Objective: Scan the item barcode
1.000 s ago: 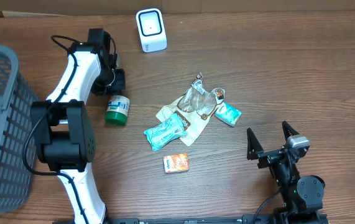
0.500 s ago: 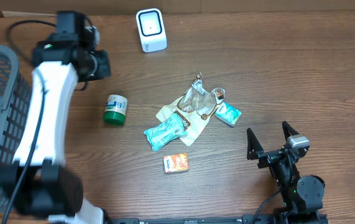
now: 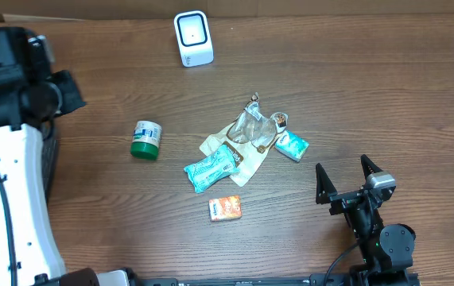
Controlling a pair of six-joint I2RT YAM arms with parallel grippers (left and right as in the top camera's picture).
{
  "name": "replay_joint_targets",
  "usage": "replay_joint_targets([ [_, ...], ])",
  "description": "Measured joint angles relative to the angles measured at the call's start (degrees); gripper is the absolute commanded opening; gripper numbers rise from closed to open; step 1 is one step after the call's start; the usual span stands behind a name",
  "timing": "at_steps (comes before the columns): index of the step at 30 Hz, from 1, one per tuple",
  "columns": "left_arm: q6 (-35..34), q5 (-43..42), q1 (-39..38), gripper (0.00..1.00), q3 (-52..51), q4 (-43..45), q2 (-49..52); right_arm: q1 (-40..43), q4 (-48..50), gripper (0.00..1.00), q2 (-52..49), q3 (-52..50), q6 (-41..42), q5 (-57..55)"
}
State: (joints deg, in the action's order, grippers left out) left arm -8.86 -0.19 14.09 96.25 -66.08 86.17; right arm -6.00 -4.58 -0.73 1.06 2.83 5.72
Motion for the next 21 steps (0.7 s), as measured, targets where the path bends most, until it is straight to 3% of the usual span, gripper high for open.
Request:
replay_joint_targets([
  [4,0.04,0.22,0.92,0.04,0.0,-1.18,-0.92,0.02,0.0,1.0,0.0,0.0,-0.02,0.0],
  [6,0.2,0.22,0.92,0.11,0.0,-1.46,-0.96,0.0,0.0,1.0,0.0,0.0,0.0,0.0],
  [8,0.66,0.24,0.92,0.38,0.0,-1.49,-0.94,0.0,0.0,1.0,0.0,0.0,0.0,0.0],
  [10,0.76,0.24,0.92,0.54,0.0,-1.51,-0.96,0.0,-0.02,1.0,0.0,0.0,-0.02,0.0],
  [11,0.92,0.33,0.92,0.73,0.0,-1.51,-0.96,0.0,-0.02,1.0,0.0,0.0,0.0,0.02],
  [12,0.81,0.39,0.92,1.0,0.0,-1.53,-0.96,0.02,0.0,1.0,0.0,0.0,0.0,0.0],
  [21,0.85,0.42,0.92,0.99,0.0,-1.62,-0.96,0.0,0.0,1.0,0.0,0.0,-0.02,0.0],
])
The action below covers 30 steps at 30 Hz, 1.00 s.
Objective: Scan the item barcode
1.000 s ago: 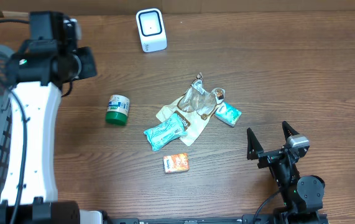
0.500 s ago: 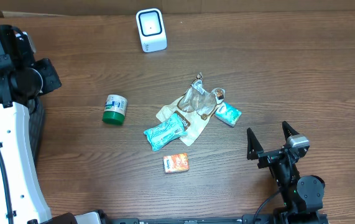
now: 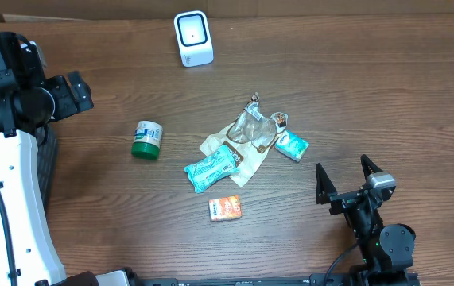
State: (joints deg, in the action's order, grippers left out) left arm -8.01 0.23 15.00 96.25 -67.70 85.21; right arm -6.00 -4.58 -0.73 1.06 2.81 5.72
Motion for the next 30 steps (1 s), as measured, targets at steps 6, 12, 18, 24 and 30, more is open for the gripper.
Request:
replay_joint_targets([
  [6,0.0,0.0,0.0,1.0,0.0,0.0,0.0,0.0,0.0,1.0,0.0,0.0,-0.02,0.0],
  [12,0.0,0.0,0.0,1.0,0.0,0.0,0.0,0.0,-0.02,1.0,0.0,0.0,0.02,0.0],
  [18,0.0,0.02,0.0,1.0,0.0,0.0,0.0,0.02,0.0,1.0,0.0,0.0,0.02,0.0],
  [24,0.0,0.0,0.0,1.0,0.0,0.0,0.0,0.0,0.02,1.0,0.0,0.0,0.04,0.04],
  [30,0.0,0.0,0.0,0.99,0.0,0.0,0.0,0.02,0.68,1.0,0.0,0.0,0.2,4.55],
])
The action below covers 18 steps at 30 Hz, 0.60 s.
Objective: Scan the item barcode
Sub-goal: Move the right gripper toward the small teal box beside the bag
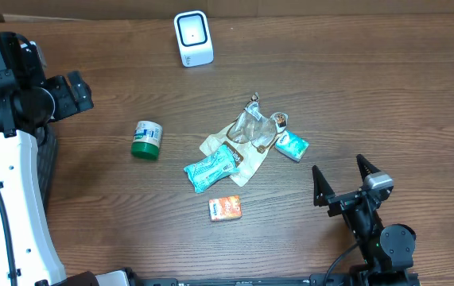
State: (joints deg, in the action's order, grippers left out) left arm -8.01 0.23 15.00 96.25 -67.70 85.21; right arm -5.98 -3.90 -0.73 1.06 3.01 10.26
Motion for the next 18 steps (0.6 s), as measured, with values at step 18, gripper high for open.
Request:
replay_joint_targets([
  [18,0.0,0.0,0.0,1.0,-0.02,-0.02,0.0,-0.02,-23.3,1.0,-33.07,35.21,1.49,16.7],
])
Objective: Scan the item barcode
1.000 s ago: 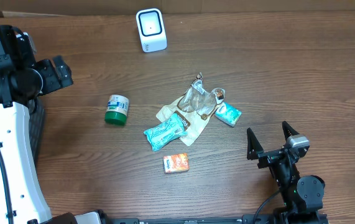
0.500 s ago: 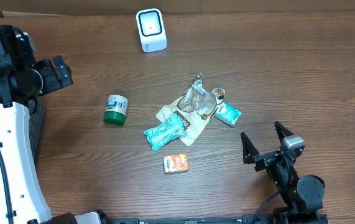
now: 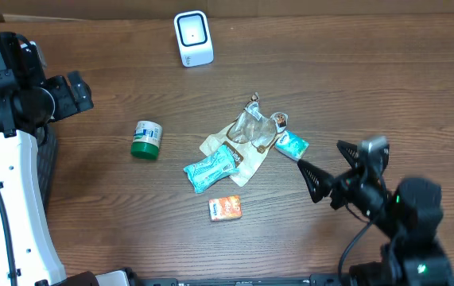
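Observation:
A white barcode scanner stands at the table's far edge. Several items lie mid-table: a green-lidded tub, a teal packet, an orange box, a clear and beige wrapper and a small teal box. My right gripper is open, its fingers spread just right of and in front of the small teal box, holding nothing. At the far left my left gripper looks open and empty, well away from the items.
The white left arm body fills the left edge of the view. Cardboard runs along the back edge behind the scanner. Bare wood lies right of the scanner and between the tub and the left gripper.
My right arm has come up off its rest pose at the front right, and its open gripper now points left toward the small teal box. The left arm and the items are unchanged.
At first my left gripper hung at the far left and my right gripper rested open at the front right. The left gripper then shifted slightly right and stayed. The right gripper edged left, and now it is raised close to the pile of items.

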Controlling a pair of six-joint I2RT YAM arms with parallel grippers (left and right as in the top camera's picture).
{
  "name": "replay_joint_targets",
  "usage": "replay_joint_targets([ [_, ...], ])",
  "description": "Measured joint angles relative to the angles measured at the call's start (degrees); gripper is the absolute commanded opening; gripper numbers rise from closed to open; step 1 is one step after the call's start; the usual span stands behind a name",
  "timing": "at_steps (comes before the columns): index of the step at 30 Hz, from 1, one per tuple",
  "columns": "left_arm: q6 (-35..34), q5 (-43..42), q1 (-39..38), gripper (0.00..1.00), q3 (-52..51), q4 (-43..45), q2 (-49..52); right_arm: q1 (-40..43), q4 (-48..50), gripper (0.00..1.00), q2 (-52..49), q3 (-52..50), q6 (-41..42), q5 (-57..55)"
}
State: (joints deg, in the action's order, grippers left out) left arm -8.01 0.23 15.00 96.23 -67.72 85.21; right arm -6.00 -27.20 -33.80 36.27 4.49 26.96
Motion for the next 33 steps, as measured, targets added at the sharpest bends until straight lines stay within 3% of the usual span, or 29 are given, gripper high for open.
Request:
replay_joint_targets([
  [8,0.0,0.02,0.0,1.0,0.0,0.0,0.0,0.0,-24.26,1.0,-24.92,25.86,0.0,2.23],
  [12,0.0,0.02,0.0,1.0,0.0,0.0,0.0,0.0,-28.89,1.0,-34.36,34.34,0.17,2.91],
  [17,0.0,0.02,0.0,1.0,0.0,0.02,0.0,-0.11,-24.68,1.0,-41.05,35.67,1.75,9.31],
  [22,0.0,0.02,0.0,1.0,0.0,0.0,0.0,-2.23,-22.86,0.9,-46.58,35.69,2.56,12.52],
  [28,0.0,0.02,0.0,0.99,0.0,0.02,0.0,-5.53,-25.57,0.86,-51.04,35.69,6.45,3.06],
  [33,0.0,0.02,0.0,1.0,0.0,0.0,0.0,-6.1,-27.12,0.66,-52.33,35.69,8.28,-5.79],
])
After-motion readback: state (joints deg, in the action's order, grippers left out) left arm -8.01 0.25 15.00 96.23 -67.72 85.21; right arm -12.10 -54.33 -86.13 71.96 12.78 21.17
